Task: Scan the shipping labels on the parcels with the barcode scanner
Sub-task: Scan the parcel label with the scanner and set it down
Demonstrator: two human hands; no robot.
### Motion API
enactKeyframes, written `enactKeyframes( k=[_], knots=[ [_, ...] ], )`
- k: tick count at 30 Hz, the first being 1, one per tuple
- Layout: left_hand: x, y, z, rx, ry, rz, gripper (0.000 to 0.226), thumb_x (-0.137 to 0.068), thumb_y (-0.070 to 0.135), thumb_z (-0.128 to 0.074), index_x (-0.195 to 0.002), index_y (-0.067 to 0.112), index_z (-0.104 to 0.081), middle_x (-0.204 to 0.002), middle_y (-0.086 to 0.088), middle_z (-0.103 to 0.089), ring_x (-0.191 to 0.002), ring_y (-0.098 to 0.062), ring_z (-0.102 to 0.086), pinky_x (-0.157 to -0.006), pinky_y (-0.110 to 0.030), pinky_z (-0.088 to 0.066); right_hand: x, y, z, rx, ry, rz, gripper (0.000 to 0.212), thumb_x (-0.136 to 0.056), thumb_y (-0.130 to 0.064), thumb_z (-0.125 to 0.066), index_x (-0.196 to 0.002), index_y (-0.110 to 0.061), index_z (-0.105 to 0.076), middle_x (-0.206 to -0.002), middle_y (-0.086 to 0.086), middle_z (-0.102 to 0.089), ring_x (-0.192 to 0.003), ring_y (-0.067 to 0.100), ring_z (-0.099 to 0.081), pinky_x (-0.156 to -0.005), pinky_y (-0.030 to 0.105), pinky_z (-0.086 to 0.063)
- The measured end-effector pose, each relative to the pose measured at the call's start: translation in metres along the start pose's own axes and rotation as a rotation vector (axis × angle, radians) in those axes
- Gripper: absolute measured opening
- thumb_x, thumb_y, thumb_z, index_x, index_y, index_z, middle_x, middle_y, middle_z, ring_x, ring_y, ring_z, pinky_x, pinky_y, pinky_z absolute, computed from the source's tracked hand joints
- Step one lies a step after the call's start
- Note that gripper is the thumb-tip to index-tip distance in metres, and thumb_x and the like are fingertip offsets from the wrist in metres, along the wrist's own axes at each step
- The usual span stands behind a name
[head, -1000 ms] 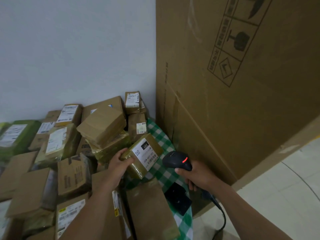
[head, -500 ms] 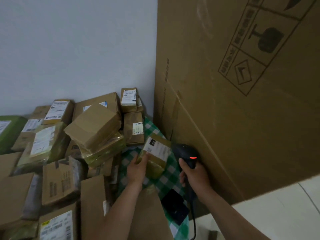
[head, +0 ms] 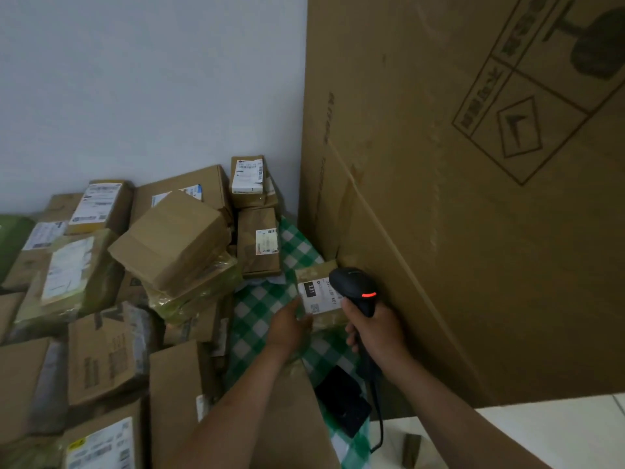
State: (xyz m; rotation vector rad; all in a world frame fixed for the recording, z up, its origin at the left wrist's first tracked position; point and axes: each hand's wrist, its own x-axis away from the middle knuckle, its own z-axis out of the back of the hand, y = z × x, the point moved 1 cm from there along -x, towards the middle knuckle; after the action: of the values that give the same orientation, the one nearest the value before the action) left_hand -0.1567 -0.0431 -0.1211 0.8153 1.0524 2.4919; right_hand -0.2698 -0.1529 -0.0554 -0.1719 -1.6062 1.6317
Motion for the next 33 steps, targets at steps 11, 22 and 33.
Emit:
enactKeyframes(
  k=[11,22,33],
  knots=[
    [0.047,0.027,0.163,-0.515,0.83,-0.316,0.063,-0.082,0.025,-0.073,-0.14,0.016,-0.051,-0.143,-0.017,-0.045,-0.136,-0.036,-0.037,-0.109,-0.056,-0.037,-0.02,-0.035,-0.053,0.069,-0.105,0.105,0.03,-0.087,-0.038,-0.068,-0.08,-0.01,-0.062,-0.06,0.005,-0.061,-0.047,0.019,-0.056,-0.05,0.031,-0.046],
    [0.029,0.0,0.233,-0.412,0.411,0.153,0.112,-0.072,0.055,-0.075,-0.154,0.02,-0.007,-0.151,-0.015,-0.013,-0.142,-0.037,-0.009,-0.117,-0.047,-0.017,-0.012,-0.055,-0.065,0.112,-0.176,0.208,0.029,-0.086,-0.033,-0.071,-0.074,-0.01,-0.059,-0.061,0.009,-0.061,-0.047,0.02,-0.056,-0.049,0.03,-0.046],
    [0.081,0.044,0.134,-0.121,0.374,-0.022,0.104,-0.068,0.06,-0.074,-0.147,0.046,-0.008,-0.135,0.001,-0.018,-0.13,-0.025,-0.027,-0.11,-0.044,-0.035,-0.006,-0.057,-0.032,0.017,-0.006,0.14,0.028,-0.089,-0.034,-0.067,-0.086,-0.007,-0.061,-0.066,0.006,-0.063,-0.051,0.017,-0.058,-0.046,0.026,-0.046]
  ],
)
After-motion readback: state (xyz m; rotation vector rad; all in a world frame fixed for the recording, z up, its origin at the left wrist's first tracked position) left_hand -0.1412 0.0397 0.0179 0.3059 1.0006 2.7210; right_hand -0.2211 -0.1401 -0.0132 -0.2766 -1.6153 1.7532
